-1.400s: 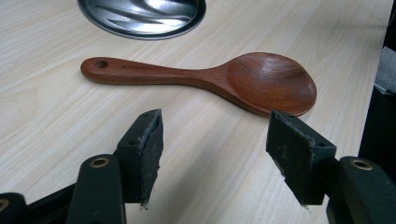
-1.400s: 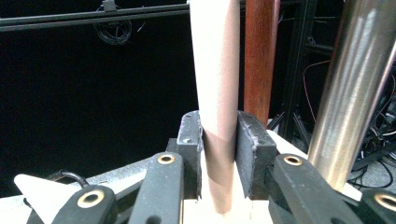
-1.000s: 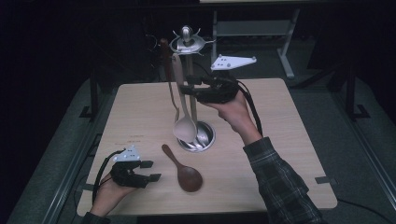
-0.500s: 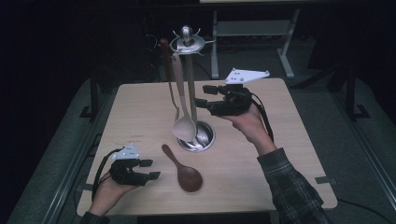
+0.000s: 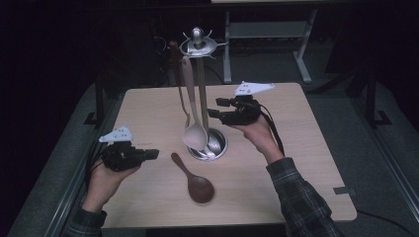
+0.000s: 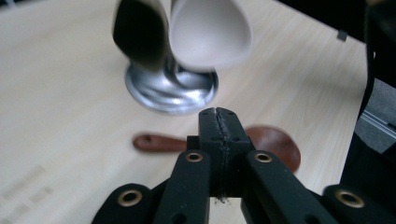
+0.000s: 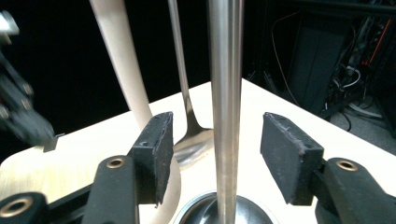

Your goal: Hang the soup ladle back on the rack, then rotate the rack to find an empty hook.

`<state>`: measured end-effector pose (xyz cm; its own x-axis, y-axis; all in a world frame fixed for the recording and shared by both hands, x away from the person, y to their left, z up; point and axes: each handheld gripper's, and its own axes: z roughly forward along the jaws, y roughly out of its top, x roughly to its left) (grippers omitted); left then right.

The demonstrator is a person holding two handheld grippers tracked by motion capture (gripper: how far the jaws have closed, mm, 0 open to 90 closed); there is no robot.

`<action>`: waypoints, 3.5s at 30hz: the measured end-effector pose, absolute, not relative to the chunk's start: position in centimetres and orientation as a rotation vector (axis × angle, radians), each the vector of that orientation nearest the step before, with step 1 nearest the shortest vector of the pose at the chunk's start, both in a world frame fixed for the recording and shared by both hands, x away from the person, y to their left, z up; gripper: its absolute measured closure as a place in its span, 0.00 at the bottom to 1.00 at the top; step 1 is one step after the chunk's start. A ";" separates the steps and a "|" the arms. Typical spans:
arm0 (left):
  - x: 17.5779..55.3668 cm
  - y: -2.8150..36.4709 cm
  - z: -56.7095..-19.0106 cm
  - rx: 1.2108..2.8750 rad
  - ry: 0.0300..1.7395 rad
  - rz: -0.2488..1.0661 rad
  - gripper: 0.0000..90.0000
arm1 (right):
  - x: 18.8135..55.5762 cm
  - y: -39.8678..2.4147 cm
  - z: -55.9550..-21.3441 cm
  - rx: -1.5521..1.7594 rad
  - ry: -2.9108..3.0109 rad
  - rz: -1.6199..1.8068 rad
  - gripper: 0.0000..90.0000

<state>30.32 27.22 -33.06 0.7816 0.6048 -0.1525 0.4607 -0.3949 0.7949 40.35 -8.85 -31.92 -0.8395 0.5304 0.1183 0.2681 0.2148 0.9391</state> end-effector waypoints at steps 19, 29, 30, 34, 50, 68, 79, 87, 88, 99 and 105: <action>35.7 23.6 -20.5 2.039 0.639 0.317 1.00 | 43.3 -5.5 -35.5 0.792 2.278 1.622 0.66; 37.4 22.4 -15.7 2.018 0.591 0.366 1.00 | 43.7 -4.4 -35.8 0.767 2.295 1.600 0.78; 37.5 22.3 -15.2 2.016 0.588 0.372 1.00 | 43.8 -4.4 -35.7 0.766 2.299 1.600 0.78; 38.2 21.8 -13.7 2.008 0.583 0.387 1.00 | 43.7 -4.4 -35.7 0.758 2.305 1.588 0.78; 40.8 19.5 -12.5 2.041 0.607 0.452 1.00 | 43.6 -4.4 -35.7 0.740 2.308 1.571 0.79; 40.2 20.4 -11.1 1.987 0.625 0.439 1.00 | 43.6 -4.3 -35.6 0.732 2.308 1.557 0.79; 37.8 18.8 -10.9 1.999 0.540 0.358 1.00 | 43.6 -4.3 -35.6 0.734 2.313 1.554 0.79; 38.2 18.3 -11.9 2.030 0.549 0.363 1.00 | 43.6 -4.3 -35.6 0.731 2.308 1.551 0.79; 38.3 18.4 -11.9 2.025 0.554 0.358 1.00 | 43.6 -4.3 -35.6 0.730 2.307 1.550 0.79; 39.1 19.3 -12.1 2.011 0.598 0.390 1.00 | 43.6 -4.3 -35.6 0.729 2.309 1.553 0.79; 39.5 19.6 -12.1 2.005 0.617 0.408 1.00 | 43.6 -4.3 -35.6 0.724 2.308 1.550 0.79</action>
<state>39.54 19.59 -12.11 0.8158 0.5775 0.0317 0.2549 -0.4083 0.8765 43.63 -4.27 -35.58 -0.8396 0.5405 0.0538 0.2544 0.3038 0.9182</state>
